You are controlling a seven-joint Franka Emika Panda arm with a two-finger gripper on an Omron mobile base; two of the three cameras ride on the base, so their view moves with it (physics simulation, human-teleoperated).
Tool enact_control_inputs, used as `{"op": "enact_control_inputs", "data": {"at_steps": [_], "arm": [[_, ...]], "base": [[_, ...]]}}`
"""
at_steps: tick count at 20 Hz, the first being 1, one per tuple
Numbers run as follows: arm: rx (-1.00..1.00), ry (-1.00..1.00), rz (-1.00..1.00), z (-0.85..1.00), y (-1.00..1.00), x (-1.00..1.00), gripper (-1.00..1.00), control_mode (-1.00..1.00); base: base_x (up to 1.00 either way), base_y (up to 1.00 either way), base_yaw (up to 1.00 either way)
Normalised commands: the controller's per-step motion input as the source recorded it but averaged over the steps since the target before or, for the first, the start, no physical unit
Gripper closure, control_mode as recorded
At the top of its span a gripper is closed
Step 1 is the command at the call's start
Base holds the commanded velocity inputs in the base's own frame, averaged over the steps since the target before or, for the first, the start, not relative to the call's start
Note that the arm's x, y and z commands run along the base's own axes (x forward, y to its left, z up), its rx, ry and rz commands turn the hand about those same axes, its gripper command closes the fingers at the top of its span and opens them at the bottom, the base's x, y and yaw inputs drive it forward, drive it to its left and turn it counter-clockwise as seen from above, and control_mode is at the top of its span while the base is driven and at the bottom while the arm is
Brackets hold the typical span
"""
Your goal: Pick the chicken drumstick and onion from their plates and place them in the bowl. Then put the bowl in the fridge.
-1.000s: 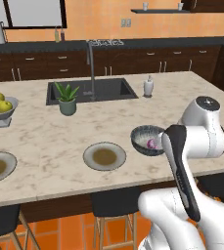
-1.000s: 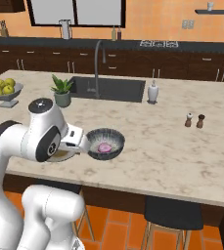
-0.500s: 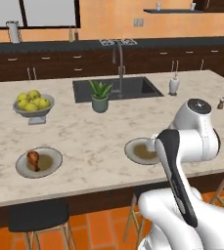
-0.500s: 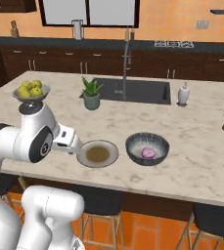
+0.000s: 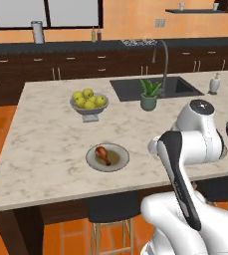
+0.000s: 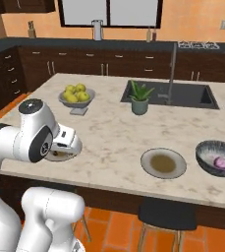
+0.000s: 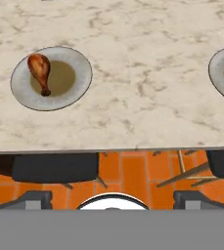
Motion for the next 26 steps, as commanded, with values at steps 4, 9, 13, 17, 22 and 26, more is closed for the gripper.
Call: {"op": "enact_control_inputs", "data": {"at_steps": [4, 9, 13, 17, 22, 26], "arm": [[0.00, 0.00, 0.00, 0.00, 0.00, 0.00, -1.00, 1.00], [0.00, 0.00, 0.00, 0.00, 0.00, 0.00, -1.00, 1.00], [0.00, 0.00, 0.00, 0.00, 0.00, 0.00, -1.00, 1.00], [0.00, 0.00, 0.00, 0.00, 0.00, 0.00, -1.00, 1.00], [0.00, 0.00, 0.06, 0.00, -0.01, 0.47, -1.00, -1.00], [0.00, 0.01, 0.08, -0.13, 0.00, 0.77, -1.00, -1.00]], "base": [[0.15, 0.94, 0.00], [0.34, 0.51, 0.00], [0.56, 0.05, 0.00], [0.53, 0.00, 0.00], [0.09, 0.00, 0.00], [0.00, 0.00, 0.00]]}}
